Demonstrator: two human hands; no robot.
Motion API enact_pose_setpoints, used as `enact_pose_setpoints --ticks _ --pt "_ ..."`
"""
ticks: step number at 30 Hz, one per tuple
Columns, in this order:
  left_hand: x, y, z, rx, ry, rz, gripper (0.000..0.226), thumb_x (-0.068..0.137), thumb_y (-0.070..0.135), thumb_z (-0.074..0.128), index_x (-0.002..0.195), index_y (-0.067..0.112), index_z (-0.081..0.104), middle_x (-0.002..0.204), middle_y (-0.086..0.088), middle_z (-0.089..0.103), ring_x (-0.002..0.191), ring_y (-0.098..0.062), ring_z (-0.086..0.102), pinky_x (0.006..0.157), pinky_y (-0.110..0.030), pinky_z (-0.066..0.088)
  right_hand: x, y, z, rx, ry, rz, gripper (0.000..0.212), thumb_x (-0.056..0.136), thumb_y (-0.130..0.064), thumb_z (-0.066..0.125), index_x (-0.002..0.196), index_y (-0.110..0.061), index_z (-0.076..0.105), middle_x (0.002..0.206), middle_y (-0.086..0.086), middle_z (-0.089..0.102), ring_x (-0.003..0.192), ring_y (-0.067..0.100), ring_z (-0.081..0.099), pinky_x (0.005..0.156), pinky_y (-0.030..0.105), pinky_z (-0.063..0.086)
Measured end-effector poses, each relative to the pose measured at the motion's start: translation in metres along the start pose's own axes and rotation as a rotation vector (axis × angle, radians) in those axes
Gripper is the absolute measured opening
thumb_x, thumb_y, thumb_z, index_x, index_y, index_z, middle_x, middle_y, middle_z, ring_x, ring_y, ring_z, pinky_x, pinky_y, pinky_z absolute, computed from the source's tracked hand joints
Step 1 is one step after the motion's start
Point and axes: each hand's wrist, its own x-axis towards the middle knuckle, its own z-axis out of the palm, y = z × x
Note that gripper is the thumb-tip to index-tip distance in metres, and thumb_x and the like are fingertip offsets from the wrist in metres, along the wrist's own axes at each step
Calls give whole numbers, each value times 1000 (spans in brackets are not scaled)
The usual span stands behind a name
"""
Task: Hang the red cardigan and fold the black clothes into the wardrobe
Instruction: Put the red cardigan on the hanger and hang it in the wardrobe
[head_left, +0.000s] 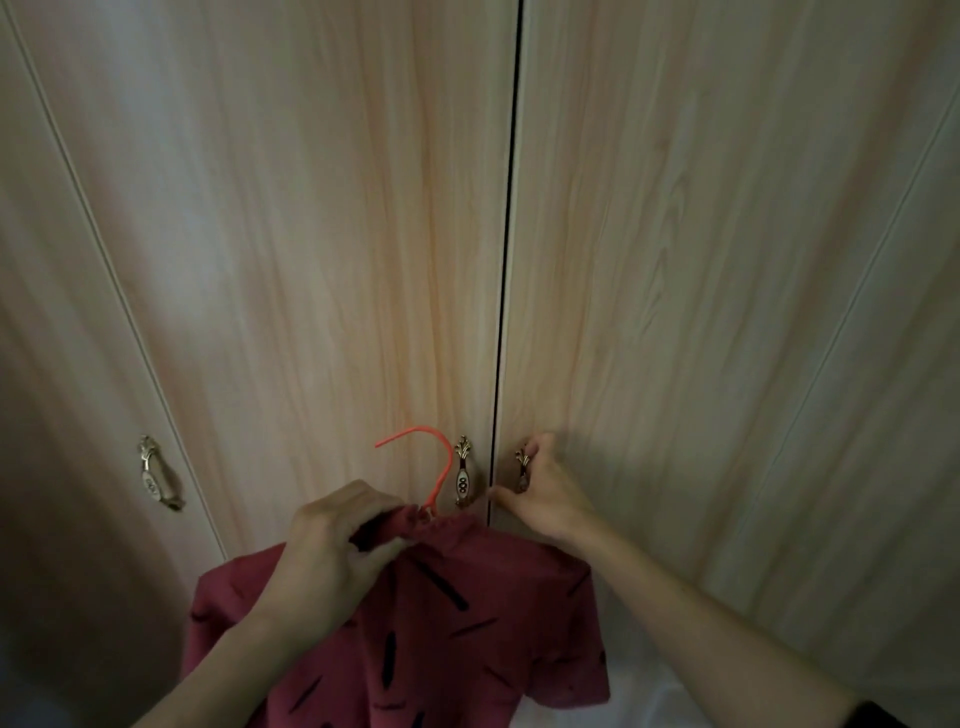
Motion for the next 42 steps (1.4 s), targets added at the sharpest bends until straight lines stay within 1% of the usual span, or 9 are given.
enact_pose_setpoints --ticks 5,8,14,18,22,28,32,37,42 --pt "-21 -8 -18 -35 -28 20 27 78 47 70 89 23 74 81 18 62 75 2 60 68 -12 43 -25 -2 14 89 132 28 65 73 -32 83 103 -29 26 96 -4 48 82 12 50 73 27 41" --pt "-36 -13 -33 -58 -48 51 27 78 48 69 89 24 74 82 18 63 76 3 60 70 -10 42 -56 -11 24 192 329 135 73 68 -32 89 108 -27 29 92 -6 57 79 10 57 68 22 43" --pt "-62 -16 -54 -147 -123 142 27 77 50 68 90 26 73 83 20 62 78 5 60 71 -6 41 -122 -27 32 154 626 265 89 70 -24 88 138 -15 31 108 5 63 94 20 63 79 24 48" --pt "-65 -10 -50 -206 -194 216 28 79 51 68 92 27 72 83 20 60 78 3 60 69 -14 45 -158 -25 29 -37 705 295 83 71 -16 78 141 -11 34 122 10 53 104 27 60 90 42 54" --pt "-65 13 -38 -232 -249 263 28 79 53 66 92 30 72 84 21 61 79 3 60 72 -20 47 -187 -24 14 -85 638 286 75 83 -5 69 147 -2 30 129 18 49 110 34 58 96 38 51" --pt "-52 45 -24 -279 -234 300 29 76 53 68 91 29 72 87 20 63 83 4 61 75 -15 47 -224 -10 -15 -175 588 278 76 85 -11 70 150 -7 31 118 12 60 99 23 61 73 12 37" --pt "-41 74 -7 -324 -269 351 24 76 51 70 92 34 69 85 19 63 83 1 61 75 -15 45 -245 1 -42 -284 544 303 58 83 -21 73 133 -9 47 109 8 62 98 26 64 73 25 45" --pt "-31 110 18 -344 -299 407 24 76 48 69 92 30 69 83 21 58 82 7 57 72 -6 38 -274 26 -73 -338 506 319 37 84 -25 72 114 -12 57 94 -3 55 91 20 63 68 24 43" --pt "-27 132 46 -359 -282 455 36 77 55 66 91 22 73 93 27 60 91 15 56 79 -7 42 -307 51 -106 -419 562 330 42 85 -23 73 117 -14 47 109 0 53 93 12 57 80 34 55"
